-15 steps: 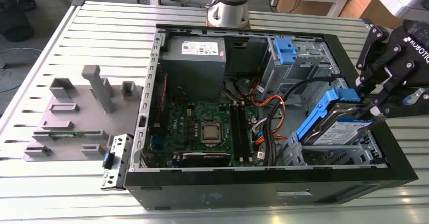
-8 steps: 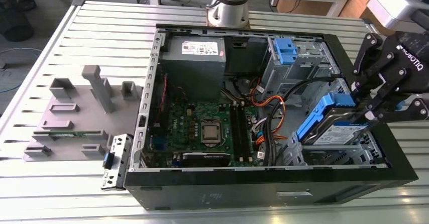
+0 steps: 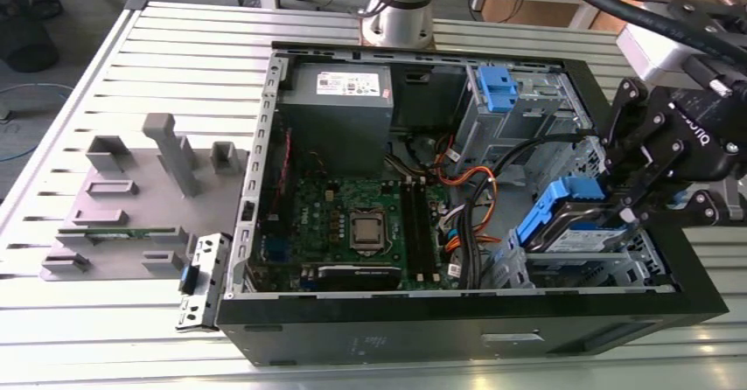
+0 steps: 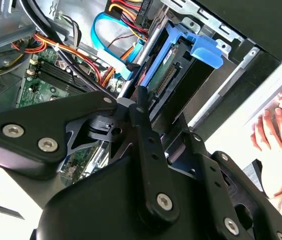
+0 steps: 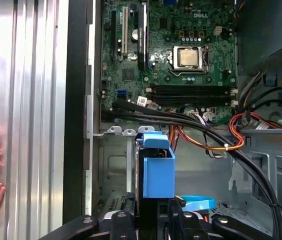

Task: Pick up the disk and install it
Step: 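Insert the disk into the insertion slot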

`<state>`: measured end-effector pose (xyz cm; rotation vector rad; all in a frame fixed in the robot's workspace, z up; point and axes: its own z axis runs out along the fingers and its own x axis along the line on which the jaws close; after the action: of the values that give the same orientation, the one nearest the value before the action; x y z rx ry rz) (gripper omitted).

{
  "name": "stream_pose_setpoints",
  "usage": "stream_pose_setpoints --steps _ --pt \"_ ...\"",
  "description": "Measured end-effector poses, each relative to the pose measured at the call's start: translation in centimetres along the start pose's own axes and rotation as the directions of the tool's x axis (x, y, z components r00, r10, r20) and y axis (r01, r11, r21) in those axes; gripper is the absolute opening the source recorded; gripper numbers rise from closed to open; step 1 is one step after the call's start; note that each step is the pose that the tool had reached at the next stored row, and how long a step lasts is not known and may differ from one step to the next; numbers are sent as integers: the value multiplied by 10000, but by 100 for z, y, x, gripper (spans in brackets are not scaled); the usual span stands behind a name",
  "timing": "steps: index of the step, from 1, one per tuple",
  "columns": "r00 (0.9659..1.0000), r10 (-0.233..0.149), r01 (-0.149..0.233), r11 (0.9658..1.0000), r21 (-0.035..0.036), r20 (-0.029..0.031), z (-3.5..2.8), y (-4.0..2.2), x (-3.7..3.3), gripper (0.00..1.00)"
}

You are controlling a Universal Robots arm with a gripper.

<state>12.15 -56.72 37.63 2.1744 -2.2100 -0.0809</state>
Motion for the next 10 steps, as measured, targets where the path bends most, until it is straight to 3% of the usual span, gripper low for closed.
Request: stream_pose_setpoints --steps 10 --pt "10000 0 0 10000 0 -1 157 -10 2 35"
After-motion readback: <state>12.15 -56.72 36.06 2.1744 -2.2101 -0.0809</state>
